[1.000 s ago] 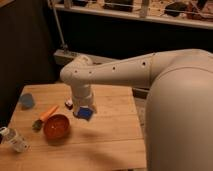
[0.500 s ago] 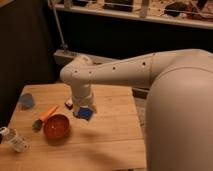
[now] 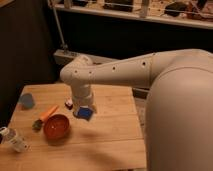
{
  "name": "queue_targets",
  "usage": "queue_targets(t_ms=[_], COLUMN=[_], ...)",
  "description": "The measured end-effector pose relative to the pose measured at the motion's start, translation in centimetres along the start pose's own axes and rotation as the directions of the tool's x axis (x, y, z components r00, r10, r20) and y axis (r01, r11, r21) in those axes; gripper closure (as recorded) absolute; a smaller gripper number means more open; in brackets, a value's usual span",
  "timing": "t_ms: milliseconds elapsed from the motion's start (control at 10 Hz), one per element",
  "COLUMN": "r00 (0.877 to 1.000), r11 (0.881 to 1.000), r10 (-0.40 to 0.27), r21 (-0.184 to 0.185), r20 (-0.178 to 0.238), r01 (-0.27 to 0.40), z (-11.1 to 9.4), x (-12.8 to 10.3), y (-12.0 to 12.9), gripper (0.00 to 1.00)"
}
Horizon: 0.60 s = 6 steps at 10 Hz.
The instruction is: Knock the bottle over
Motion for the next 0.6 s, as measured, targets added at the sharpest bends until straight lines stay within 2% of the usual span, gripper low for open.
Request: queue_targets(t_ms=[100, 200, 400, 500, 600], r00=[1.000, 0.999, 0.995, 0.990, 0.987], r11=[1.000, 0.999, 0.995, 0.990, 0.988], r10=[-0.006, -0.022, -0.064, -0.105, -0.129], r21=[0.012, 0.040, 0.081, 0.100, 0.104], r20=[0.015, 0.038, 0.075, 0.096, 0.099], r01=[0.005, 0.020, 0.058, 0.095, 0.118], z=[-0.5, -1.4, -3.1, -4.1, -4.2], x=[-0.6, -1.5, -2.9, -3.6, -3.7], y=[-0.1, 0.1, 1.6, 3.5, 4.9], gripper=[0.35, 0.35, 0.35, 0.35, 0.35])
